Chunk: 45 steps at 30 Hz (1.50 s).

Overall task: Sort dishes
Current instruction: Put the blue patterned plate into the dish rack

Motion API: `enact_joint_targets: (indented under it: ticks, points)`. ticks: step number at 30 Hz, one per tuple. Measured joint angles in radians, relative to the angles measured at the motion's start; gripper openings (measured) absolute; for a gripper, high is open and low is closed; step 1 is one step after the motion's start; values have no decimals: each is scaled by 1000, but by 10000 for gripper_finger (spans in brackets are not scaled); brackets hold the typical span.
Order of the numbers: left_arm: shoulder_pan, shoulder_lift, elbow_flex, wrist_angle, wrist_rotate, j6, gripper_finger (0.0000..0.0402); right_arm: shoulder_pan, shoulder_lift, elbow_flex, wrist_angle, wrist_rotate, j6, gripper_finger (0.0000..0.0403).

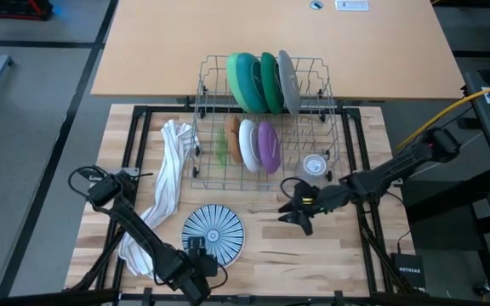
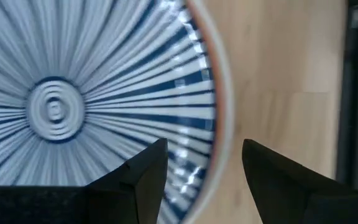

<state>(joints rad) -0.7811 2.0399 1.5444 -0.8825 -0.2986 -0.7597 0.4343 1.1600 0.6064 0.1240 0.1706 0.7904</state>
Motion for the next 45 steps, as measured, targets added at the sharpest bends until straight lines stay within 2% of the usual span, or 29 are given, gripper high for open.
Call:
enact_joint_targets:
  ticks: [8, 18, 27, 34, 45]
  points:
    - [10, 0, 0, -78, -8, -22, 196, -4, 205, 1, 126, 156, 179, 179]
    - [-1, 0, 0, -82, 7, 13, 196, -2, 397, 2, 301, 180, 332, 179]
    - [-1, 0, 0, -136, -17, 13, 193, -2, 461, 2, 356, 204, 445, 179]
    - [0, 0, 0, -139, -89, 27, 160, -2, 462, 2, 355, 185, 447, 179]
    - [0, 0, 0, -130, -90, 97, 124, 7, 462, 2, 354, 187, 517, 179]
